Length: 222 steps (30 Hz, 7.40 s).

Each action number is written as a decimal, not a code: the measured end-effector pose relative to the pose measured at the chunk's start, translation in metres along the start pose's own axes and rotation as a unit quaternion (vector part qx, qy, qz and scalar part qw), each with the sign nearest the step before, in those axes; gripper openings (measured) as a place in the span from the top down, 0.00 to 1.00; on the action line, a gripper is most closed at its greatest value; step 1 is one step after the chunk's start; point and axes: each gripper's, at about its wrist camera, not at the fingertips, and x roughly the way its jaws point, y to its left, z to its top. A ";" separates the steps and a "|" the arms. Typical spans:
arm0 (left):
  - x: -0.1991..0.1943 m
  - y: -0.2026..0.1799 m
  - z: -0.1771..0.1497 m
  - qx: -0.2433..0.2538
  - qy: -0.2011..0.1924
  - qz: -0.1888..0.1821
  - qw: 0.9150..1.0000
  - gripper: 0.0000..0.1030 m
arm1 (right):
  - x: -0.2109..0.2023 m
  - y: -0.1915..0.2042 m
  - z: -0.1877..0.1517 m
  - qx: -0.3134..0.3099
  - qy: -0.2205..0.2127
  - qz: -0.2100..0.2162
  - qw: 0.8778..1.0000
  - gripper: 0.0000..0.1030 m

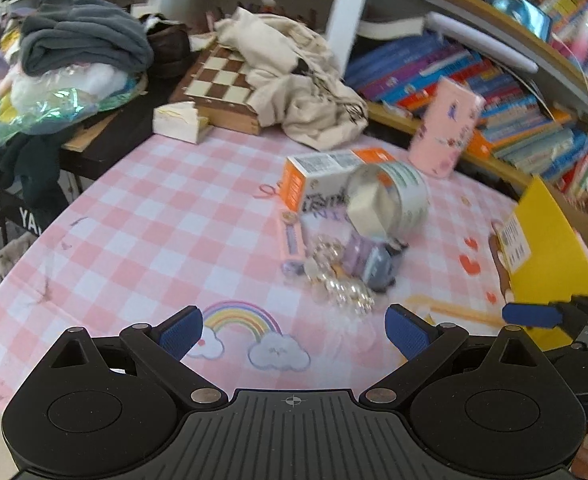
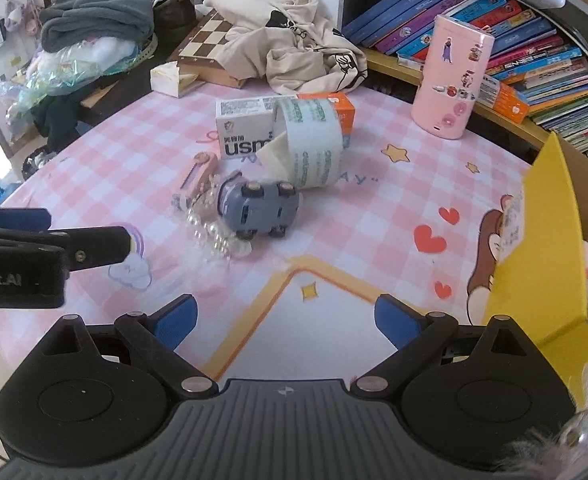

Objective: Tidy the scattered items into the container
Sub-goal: 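Move both open grippers toward the grey toy car and pearl hair clip, then lower the right gripper around the grey toy car while the left approaches the pearl clip, then close the right gripper on the toy car while the left gripper closes on the pearl clip, then lift the toy car and pearl clip and carry both toward the yellow box, then lower the toy car and pearl clip into the yellow box beside the pig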

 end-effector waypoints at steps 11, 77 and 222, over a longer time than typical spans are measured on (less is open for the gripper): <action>0.018 0.015 0.002 -0.032 0.018 0.021 0.999 0.03 | 0.037 -0.006 0.039 0.004 0.003 0.020 1.000 0.07; 0.086 -0.060 0.006 0.130 0.017 -0.028 0.991 0.57 | 0.008 -0.069 0.012 0.131 0.013 0.044 0.990 0.39; -0.015 -0.305 0.013 0.223 -0.165 -0.221 0.935 0.58 | -0.145 -0.279 -0.054 0.120 -0.168 -0.084 0.975 0.39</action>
